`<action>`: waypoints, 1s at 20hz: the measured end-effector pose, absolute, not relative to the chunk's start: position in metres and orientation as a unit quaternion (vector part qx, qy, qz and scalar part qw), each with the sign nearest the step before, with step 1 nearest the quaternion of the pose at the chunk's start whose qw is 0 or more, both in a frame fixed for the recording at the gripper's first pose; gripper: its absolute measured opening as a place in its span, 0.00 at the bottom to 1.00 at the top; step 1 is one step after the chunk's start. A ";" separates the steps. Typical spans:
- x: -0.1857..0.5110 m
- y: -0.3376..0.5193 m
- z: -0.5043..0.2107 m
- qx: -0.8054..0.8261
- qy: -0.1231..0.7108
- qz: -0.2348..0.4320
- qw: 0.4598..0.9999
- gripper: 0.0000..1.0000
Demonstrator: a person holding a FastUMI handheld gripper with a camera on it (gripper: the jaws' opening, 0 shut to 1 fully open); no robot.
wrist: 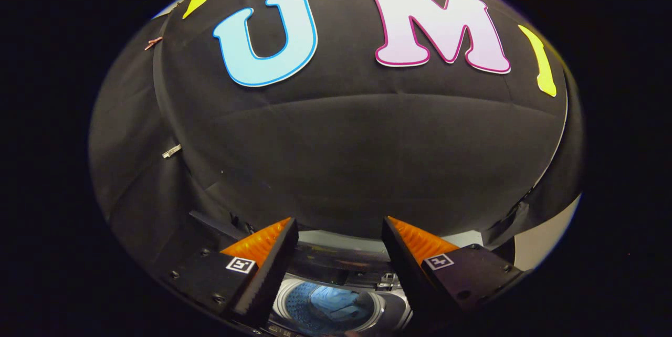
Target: Put the clothes into the washing machine and then close the washing machine lid.
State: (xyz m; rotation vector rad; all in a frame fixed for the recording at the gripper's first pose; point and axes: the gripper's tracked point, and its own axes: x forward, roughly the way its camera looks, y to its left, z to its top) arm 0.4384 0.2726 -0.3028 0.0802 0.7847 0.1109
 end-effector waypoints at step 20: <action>0.366 0.281 -0.307 0.056 0.486 0.049 0.871 1.00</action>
